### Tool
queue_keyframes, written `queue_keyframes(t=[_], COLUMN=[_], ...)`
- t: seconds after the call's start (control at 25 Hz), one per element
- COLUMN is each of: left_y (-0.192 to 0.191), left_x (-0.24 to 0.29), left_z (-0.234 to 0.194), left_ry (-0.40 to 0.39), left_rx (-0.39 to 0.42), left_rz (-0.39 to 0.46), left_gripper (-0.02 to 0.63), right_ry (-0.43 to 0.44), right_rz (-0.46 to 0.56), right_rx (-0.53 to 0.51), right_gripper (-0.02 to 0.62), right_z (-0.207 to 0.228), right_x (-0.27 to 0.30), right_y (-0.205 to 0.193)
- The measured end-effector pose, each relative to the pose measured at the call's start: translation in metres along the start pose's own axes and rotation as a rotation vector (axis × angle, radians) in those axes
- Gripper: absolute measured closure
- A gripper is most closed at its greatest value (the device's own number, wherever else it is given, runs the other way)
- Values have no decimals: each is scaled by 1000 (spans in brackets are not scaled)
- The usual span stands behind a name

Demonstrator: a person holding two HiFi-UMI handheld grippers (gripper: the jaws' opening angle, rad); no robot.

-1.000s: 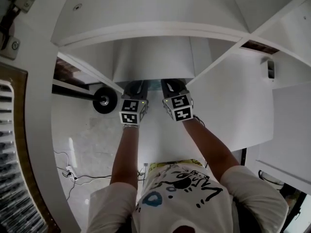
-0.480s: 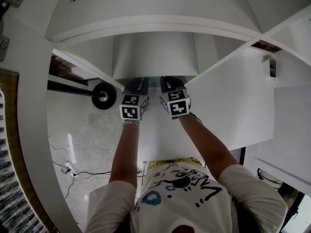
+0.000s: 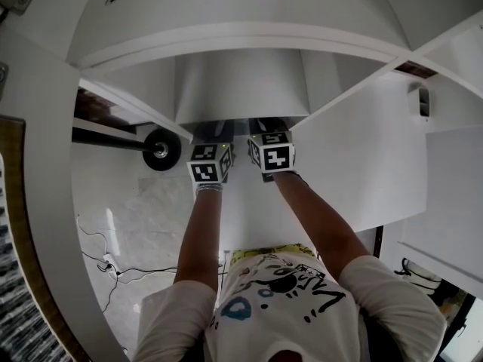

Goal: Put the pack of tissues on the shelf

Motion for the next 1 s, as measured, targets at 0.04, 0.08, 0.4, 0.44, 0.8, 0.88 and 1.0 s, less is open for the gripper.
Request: queue_keyframes(t=[0.04,0.08,0.4,0.44,0.8,0.88,1.0], left_y=[0,0,9,10,18,18,18], left_x=[0,0,-12,-14,-38,-46,-58], left_z=[-1,-1,8,10,39,47,66], left_ry=[10,21,66,65,20,11,-11], left_rx=[2,8,96,96,131,130,139], left_rz=[1,-1,32,35,57,62,80], left_gripper=[484,463,370,370,370,370,382], right_ry=[-2,1,-25,-37,54,90,136], right_rz=[-1,-5,-12,-12,8,30,69], right_rx=[4,7,-3,-4,1,-16,-34], right_gripper=[556,532,465,462,462,462,462], right_z=[-1,-2,-1,1,0,-3,-5], right_x=[0,0,-19,-24,-60,-74,-94], right_y=[0,0,2,4,1,1,4])
Point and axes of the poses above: the fingertips, and each gripper's own axes: x forward along the fingers, z to its right, y out of its top, the point moved 4 cm from there along -x, backward along the fingers, and after that the axes turned 14 degrees about -y, right-handed, at the moved point
